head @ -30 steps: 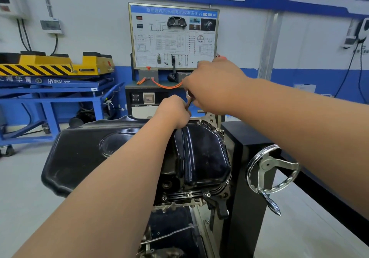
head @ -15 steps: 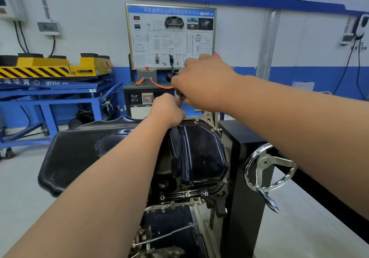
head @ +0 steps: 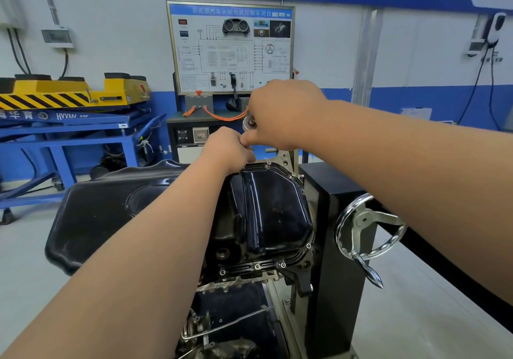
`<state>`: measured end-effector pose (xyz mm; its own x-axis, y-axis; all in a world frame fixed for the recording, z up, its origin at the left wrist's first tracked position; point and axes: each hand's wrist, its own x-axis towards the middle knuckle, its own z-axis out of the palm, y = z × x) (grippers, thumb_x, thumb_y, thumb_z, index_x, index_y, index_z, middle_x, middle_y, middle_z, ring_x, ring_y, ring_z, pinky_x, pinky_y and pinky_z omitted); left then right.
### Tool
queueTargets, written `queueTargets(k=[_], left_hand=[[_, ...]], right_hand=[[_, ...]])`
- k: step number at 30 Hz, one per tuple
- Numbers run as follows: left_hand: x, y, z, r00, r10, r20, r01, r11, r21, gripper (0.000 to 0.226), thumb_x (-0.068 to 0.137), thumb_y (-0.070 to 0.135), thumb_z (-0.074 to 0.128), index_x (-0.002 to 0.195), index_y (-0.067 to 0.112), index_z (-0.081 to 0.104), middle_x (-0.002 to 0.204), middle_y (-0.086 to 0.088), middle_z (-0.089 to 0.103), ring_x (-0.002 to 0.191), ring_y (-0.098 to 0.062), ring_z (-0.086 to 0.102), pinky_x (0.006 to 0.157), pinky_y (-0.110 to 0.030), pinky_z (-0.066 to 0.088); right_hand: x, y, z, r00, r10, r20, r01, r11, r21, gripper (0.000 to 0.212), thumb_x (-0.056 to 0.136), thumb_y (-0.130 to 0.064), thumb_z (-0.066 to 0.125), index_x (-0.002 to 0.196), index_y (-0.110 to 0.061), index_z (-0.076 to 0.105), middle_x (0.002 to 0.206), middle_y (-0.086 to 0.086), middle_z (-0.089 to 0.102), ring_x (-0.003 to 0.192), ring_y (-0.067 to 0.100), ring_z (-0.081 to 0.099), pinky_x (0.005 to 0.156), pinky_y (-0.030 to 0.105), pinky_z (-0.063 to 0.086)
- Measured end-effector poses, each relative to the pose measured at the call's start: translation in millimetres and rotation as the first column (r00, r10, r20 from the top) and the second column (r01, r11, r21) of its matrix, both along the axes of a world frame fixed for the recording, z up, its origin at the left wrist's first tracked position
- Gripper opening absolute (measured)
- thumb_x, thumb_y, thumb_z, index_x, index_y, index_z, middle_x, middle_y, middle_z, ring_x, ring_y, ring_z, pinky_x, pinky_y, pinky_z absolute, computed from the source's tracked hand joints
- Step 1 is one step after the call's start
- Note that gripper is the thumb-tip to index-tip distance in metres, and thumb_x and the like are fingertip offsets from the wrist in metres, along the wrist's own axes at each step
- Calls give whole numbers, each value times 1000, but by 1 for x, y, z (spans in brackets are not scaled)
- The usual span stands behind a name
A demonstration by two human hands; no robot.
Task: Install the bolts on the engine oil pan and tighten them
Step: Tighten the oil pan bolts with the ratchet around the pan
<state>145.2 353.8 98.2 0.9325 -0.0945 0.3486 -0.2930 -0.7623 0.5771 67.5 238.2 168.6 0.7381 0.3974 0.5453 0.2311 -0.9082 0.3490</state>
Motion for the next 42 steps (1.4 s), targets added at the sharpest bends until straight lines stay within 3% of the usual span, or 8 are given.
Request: queueTargets(k=[6, 10, 11, 15, 18, 23, 28, 42], left_hand=[[-2, 5, -1, 999, -49, -21, 42, 966, -255, 31, 69, 17, 81, 96, 7, 71, 95, -11, 72, 92, -26, 67, 88, -46, 53], [-12, 7, -2, 988, -86, 127, 125, 932, -341, 9, 70, 13, 79, 72, 19, 72, 67, 3, 68, 59, -7, 60, 60, -19, 50], [-13, 7, -3, 981, -95, 170, 149, 929, -338, 24, 72, 9, 75, 57, 27, 67, 53, 10, 60, 47, 1, 48, 50, -10, 40], [-17, 8, -5, 973, -90, 212, 157, 933, -323, 36, 75, 8, 67, 46, 28, 60, 43, 13, 48, 41, -1, 36, 46, -13, 30], [-15, 8, -5, 980, -78, 181, 138, 928, -346, 17, 75, 21, 77, 68, 9, 66, 65, -7, 63, 55, -12, 45, 59, -30, 41], [-9, 5, -6, 982, -31, 188, 87, 949, -302, 25, 74, 27, 79, 60, 20, 59, 67, -1, 68, 56, -10, 53, 61, -30, 47], [-9, 5, -7, 981, -3, 192, 60, 955, -290, 18, 75, 29, 78, 77, 14, 68, 72, -2, 67, 63, -14, 57, 67, -32, 49], [-15, 4, -6, 979, -11, 201, 70, 955, -289, 21, 78, 27, 75, 82, 7, 68, 78, -10, 68, 65, -16, 54, 73, -40, 52]], right_hand=[[-5, 6, -1, 998, -58, 22, 54, 989, 141, 46, 82, -45, 63, 61, -19, 31, 63, -1, 36, 52, 16, 32, 46, 26, 21], [-5, 10, -2, 997, -75, -25, 78, 975, 208, 42, 88, -35, 59, 62, -19, 31, 64, -1, 33, 63, 22, 38, 55, 29, 30], [-4, 13, -4, 996, -83, -37, 89, 969, 230, 40, 89, -31, 59, 62, -18, 31, 64, -1, 33, 67, 23, 39, 59, 31, 32], [-1, 17, -5, 993, -57, -102, 84, 955, 284, 30, 92, -31, 56, 71, -18, 37, 67, -1, 32, 76, 23, 40, 64, 31, 33], [-6, 10, 4, 995, -33, -98, 48, 987, 151, 36, 91, -29, 55, 66, -16, 33, 67, 0, 31, 61, 22, 37, 52, 27, 27], [-7, 2, 15, 1000, -1, -26, -3, 987, -163, 39, 89, -15, 54, 60, -19, 29, 63, 2, 33, 55, 24, 40, 52, 29, 35], [-7, 4, 12, 997, -19, 78, 26, 995, -101, 42, 87, -34, 57, 60, -21, 28, 62, -1, 31, 50, 16, 26, 51, 29, 25], [-8, 8, 7, 995, -51, 91, 57, 997, -61, 39, 88, -37, 55, 61, -20, 31, 64, -1, 33, 52, 17, 29, 50, 28, 24]])
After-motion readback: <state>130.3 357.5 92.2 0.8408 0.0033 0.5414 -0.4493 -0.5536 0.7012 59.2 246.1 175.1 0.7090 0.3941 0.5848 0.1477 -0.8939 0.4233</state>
